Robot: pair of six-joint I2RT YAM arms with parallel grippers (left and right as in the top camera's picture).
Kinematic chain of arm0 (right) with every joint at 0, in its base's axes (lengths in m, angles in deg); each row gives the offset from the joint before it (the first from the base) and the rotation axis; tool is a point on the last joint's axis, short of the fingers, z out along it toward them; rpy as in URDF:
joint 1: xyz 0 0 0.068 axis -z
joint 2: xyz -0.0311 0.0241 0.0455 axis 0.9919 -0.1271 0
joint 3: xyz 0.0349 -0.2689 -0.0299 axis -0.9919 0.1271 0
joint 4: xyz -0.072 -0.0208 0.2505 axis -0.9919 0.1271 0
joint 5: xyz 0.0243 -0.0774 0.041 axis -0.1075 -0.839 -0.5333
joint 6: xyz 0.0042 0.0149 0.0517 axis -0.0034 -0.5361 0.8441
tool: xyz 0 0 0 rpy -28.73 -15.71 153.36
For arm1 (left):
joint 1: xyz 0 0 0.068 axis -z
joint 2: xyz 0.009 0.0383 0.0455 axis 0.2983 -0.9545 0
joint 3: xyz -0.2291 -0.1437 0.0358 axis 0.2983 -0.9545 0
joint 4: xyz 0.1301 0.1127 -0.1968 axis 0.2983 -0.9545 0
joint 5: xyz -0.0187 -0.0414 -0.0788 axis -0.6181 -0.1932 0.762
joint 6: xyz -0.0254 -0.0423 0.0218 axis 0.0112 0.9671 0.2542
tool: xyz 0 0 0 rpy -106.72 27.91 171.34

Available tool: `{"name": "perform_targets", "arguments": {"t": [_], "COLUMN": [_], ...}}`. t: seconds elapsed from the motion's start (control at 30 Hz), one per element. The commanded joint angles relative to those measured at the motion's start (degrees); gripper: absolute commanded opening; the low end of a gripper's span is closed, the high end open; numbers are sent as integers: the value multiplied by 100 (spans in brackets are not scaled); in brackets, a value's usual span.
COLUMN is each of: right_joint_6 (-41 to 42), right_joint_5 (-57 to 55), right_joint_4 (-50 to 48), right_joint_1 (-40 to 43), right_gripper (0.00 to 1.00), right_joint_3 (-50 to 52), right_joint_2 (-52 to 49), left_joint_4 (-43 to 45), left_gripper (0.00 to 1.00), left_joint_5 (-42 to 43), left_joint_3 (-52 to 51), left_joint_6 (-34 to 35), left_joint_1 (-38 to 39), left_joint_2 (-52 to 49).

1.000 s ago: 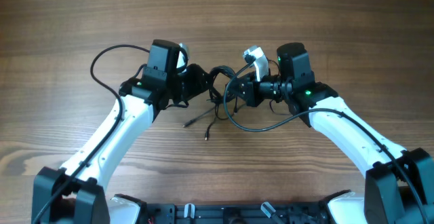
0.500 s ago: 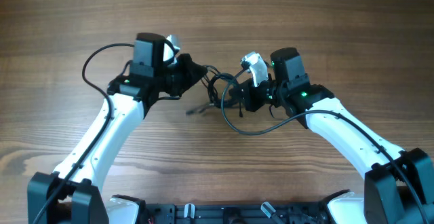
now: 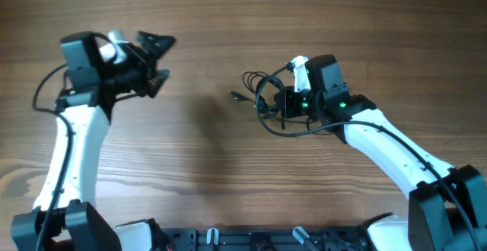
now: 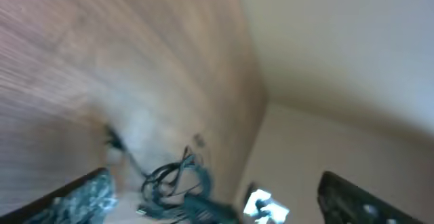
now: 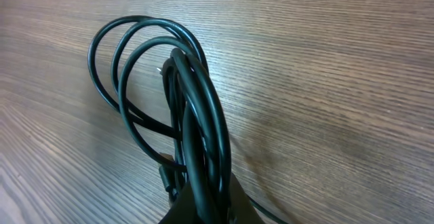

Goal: Untangle cables

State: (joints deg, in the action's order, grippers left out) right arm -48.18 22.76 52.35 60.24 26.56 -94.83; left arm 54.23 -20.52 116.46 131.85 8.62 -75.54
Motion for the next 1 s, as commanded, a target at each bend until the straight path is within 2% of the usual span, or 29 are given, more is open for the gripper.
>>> {"name": "perform_targets", "arguments": {"t": [0.0, 0.07, 0.13, 0.2, 0.3, 0.37, 0.4, 0.47, 0.7, 0.73, 0.77, 0.83, 0.9, 0.97], "right_joint_6": [28, -258, -227, -223, -221, -221, -219, -223, -214, -170, 24, 409, 662, 1325], "right_joint_5": [597, 1357, 1561, 1637, 1709, 1722, 1755, 1746, 905, 927, 929, 1010, 1419, 1600], "right_joint_4": [-249, -503, -586, -586, -645, -638, -640, -638, -540, -538, -535, -551, -664, -881], "right_joint_1": [-20, -20, -20, -20, -20, -20, -20, -20, -20, -20, -20, -20, -20, -20], "right_gripper": [4, 4, 4, 4, 4, 4, 4, 4, 7, 14, 32, 58, 65, 72], "right_joint_3": [-17, -17, -17, -17, -17, -17, -17, -17, -17, -17, -17, -17, -17, -17], "right_joint_2": [-48, -48, -48, -48, -48, -46, -48, -48, -48, -48, -48, -48, -48, -48], "left_joint_4": [-278, -367, -326, -321, -302, -304, -299, -256, -42, -42, -44, -46, -92, -114], "left_gripper": [91, 80, 69, 64, 63, 56, 43, 6, 4, 4, 4, 4, 4, 4], "left_joint_5": [-601, -1589, -2277, -2542, -2594, -2758, -2811, -2800, -2778, -2778, -2776, -2776, -2734, -2712], "left_joint_3": [57, 57, 57, 57, 57, 57, 57, 59, 92, 92, 92, 92, 90, 90], "left_joint_6": [-892, -844, -627, -411, -396, -396, -398, -393, -245, -243, -214, 26, 59, 59], "left_joint_1": [876, 1624, 2306, 2551, 2938, 3099, 3154, 3178, 2999, 2942, 2896, 2885, 2887, 2927], "left_joint_2": [42, -90, -310, -461, -743, -927, -1005, -1036, -415, -275, -142, -66, -68, -68]}}
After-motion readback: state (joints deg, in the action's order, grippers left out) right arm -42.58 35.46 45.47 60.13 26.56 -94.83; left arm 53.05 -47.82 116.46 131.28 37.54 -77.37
